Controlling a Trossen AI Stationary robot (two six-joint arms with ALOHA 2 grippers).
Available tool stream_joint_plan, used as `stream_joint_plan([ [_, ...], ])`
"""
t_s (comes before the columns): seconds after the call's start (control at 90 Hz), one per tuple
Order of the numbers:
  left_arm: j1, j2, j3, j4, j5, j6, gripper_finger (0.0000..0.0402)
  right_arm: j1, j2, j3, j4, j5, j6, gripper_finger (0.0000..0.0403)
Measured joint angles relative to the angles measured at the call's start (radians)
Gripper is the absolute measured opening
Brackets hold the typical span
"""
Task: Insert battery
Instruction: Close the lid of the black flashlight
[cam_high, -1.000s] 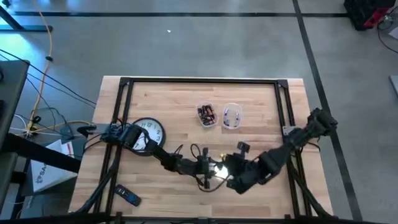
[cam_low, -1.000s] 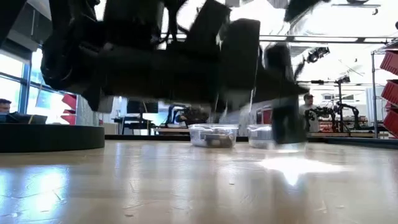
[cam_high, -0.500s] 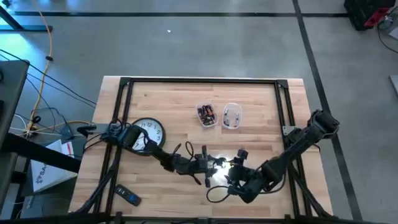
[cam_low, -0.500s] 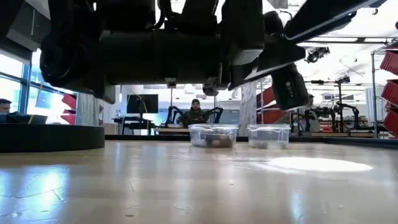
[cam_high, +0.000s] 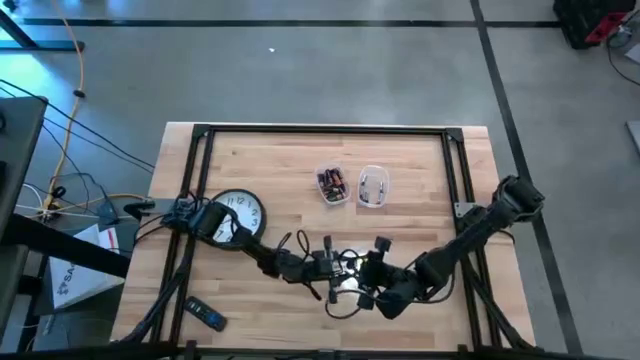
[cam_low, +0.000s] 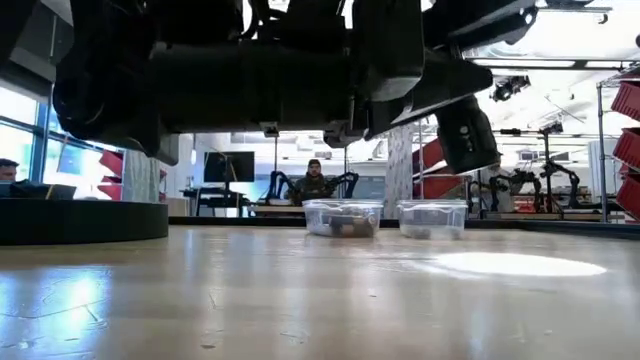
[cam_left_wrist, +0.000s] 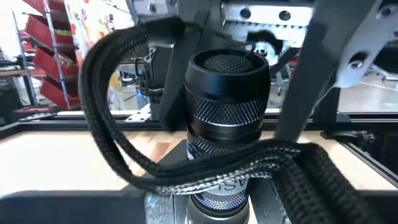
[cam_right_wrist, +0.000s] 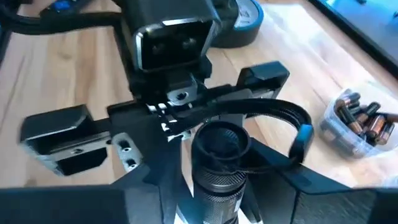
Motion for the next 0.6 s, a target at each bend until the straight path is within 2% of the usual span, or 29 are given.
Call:
stream_joint_plan([
  [0.222, -0.002, 0.0, 0.0, 0.008, -0.001, 0.008, 0.0104, -0.015, 0.0, -0.007, -0.001, -0.027, -0.013, 0.0082],
  [0.344, -0.003, -0.001, 0.0, 0.002, -0.002, 0.017, 0.0111, -0.015, -0.001, 0.013, -0.026, -0.036, -0.07, 0.0081],
  [0.6, -0.025, -0.019, -0.009, -0.032, -0.071, 0.071, 0.0132, -0.026, -0.007, 0.185, -0.4, -0.081, -0.082, 0.0081],
])
